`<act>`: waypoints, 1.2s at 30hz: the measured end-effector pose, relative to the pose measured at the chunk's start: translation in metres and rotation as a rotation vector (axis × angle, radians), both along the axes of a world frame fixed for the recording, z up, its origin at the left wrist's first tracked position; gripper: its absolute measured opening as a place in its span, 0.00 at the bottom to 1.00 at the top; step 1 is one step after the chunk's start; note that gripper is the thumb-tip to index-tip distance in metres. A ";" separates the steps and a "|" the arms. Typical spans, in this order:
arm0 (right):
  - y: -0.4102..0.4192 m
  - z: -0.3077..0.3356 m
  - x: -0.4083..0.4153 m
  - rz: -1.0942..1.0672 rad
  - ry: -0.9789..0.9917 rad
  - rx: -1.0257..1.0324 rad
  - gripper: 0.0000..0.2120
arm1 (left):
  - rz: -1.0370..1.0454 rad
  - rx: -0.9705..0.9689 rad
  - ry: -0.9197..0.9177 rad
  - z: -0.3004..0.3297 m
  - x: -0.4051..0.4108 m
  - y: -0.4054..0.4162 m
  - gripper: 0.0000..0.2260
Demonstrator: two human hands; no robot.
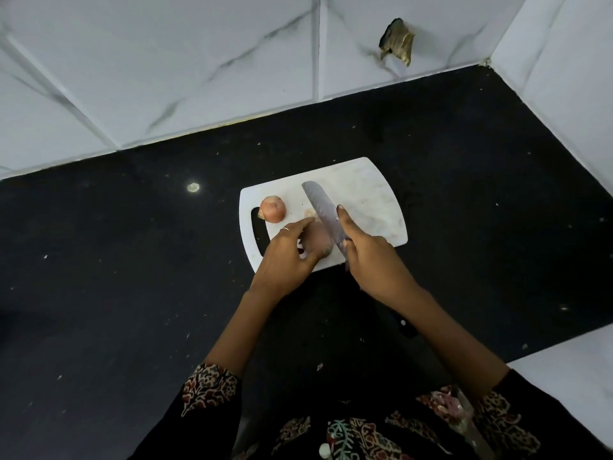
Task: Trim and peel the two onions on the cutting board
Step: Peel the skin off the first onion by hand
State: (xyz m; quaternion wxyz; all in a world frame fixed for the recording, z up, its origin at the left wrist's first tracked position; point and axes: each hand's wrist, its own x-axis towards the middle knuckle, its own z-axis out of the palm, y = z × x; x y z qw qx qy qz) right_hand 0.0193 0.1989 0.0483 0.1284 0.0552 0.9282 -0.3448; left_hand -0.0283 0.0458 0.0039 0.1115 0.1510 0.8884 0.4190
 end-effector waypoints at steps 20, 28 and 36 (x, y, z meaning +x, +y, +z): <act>-0.010 0.016 -0.003 0.100 -0.065 0.239 0.31 | 0.058 0.020 -0.011 0.000 0.002 0.006 0.26; -0.014 0.017 0.002 0.101 -0.110 0.269 0.34 | 0.101 0.041 0.000 -0.005 0.003 0.006 0.25; -0.013 0.023 0.009 0.135 -0.094 0.367 0.35 | 0.093 0.026 0.009 -0.006 0.002 0.009 0.27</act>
